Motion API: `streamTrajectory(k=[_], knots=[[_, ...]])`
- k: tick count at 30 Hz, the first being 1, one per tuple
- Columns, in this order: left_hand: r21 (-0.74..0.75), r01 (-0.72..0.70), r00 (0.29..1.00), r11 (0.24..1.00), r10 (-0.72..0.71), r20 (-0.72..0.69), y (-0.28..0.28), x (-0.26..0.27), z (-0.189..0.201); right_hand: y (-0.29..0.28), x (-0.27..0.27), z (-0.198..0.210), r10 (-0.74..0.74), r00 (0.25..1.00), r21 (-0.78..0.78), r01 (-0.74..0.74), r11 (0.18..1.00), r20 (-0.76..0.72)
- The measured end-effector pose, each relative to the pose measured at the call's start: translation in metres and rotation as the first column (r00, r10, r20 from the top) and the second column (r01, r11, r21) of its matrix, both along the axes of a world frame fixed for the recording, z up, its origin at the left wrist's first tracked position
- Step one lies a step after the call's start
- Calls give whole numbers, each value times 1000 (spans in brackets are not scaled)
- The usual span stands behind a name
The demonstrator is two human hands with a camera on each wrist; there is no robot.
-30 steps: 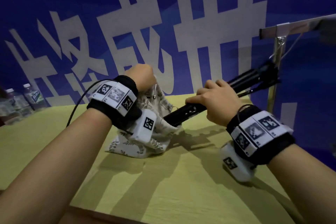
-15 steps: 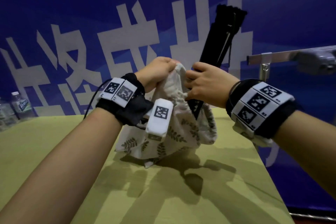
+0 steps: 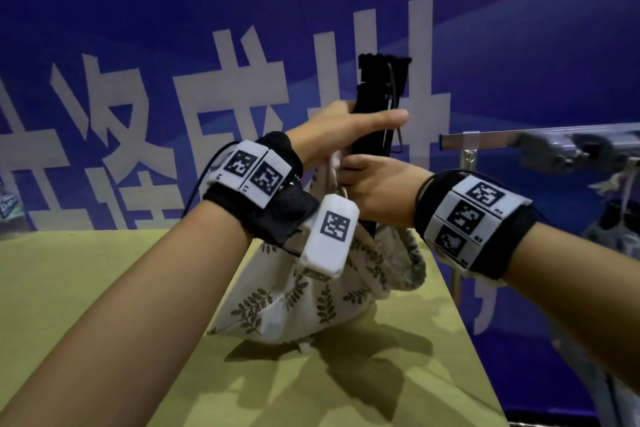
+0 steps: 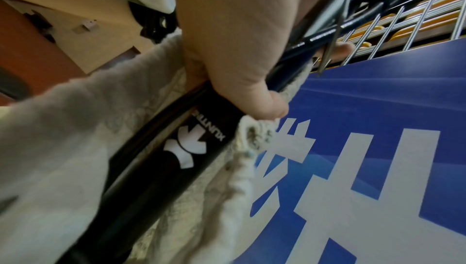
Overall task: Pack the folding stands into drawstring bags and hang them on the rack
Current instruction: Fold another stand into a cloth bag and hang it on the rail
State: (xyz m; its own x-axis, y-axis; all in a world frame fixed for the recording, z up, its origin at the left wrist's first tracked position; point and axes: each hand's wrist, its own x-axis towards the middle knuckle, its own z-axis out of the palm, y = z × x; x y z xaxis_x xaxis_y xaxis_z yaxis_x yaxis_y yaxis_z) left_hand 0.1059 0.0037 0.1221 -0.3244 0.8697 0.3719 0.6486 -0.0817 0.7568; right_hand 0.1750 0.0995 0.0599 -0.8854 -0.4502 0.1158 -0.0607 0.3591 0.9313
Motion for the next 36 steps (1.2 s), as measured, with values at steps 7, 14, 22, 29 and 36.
streamTrajectory(k=[7,14,22,29,36], knots=[[142,-180,983,973,173,62,13,3,2,3,24,-9,112,991,-148,-121,982,-66],[261,-212,950,942,137,279,13,-3,8,27,74,-4,53,975,-328,-124,936,-216],[308,-163,943,937,55,329,39,27,18,41,113,-5,-158,941,-816,-166,554,-298],[321,-88,935,943,-33,354,70,68,14,73,164,5,-555,824,-974,16,224,-115],[257,15,924,966,-112,367,98,105,4,87,214,-10,-616,782,-973,-204,-107,-96]])
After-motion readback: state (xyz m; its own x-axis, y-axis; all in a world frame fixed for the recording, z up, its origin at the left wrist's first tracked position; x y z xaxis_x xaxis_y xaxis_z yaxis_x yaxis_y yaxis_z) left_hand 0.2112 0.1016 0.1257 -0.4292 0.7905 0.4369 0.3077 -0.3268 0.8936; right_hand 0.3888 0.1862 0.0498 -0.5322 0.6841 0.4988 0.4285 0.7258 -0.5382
